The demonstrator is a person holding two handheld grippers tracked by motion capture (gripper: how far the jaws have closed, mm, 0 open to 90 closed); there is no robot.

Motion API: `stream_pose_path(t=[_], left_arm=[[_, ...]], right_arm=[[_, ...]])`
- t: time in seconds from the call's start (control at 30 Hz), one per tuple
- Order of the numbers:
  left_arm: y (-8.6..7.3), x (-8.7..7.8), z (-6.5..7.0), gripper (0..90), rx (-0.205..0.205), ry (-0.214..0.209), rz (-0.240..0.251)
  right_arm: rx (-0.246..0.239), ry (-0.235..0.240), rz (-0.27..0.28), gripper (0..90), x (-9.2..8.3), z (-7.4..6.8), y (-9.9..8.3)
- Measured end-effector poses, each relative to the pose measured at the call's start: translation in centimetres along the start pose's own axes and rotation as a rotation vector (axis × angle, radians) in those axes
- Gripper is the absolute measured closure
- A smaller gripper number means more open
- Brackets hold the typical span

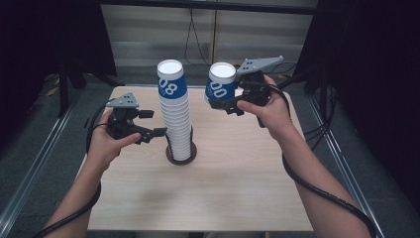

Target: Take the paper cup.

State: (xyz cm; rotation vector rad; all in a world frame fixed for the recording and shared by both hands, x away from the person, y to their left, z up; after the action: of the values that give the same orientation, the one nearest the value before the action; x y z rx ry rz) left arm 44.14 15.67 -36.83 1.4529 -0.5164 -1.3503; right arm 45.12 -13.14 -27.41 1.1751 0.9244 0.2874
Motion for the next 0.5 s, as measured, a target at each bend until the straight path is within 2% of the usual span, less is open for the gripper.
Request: stream_pose_path(t=[0.23,0.5], left_arm=[[-0.9,0.1,0.0,15.8,-0.013,-0.001,-0.008],[-1.5,0.5,0.1,15.8,-0.002,-0.009,-0.031]], right_arm=[[-0.016,0.016,-0.009,20.7,0.4,-0.3,-0.5],[-0.023,0.031,-0.016,20.7,0.7,-0.5,-1.3]])
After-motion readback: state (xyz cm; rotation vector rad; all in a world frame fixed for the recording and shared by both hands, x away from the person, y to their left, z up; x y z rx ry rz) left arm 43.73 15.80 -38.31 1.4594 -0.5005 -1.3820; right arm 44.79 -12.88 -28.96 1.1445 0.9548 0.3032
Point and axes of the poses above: each handheld gripper's, and its own axes: x roughly forward along the jaws, y roughly out of its top, z roughly to its right, the point moved 4 cm from there along x, roughly forward along the jaws, and after that the axes turned 9 degrees about -y, right-handed, at the moved point
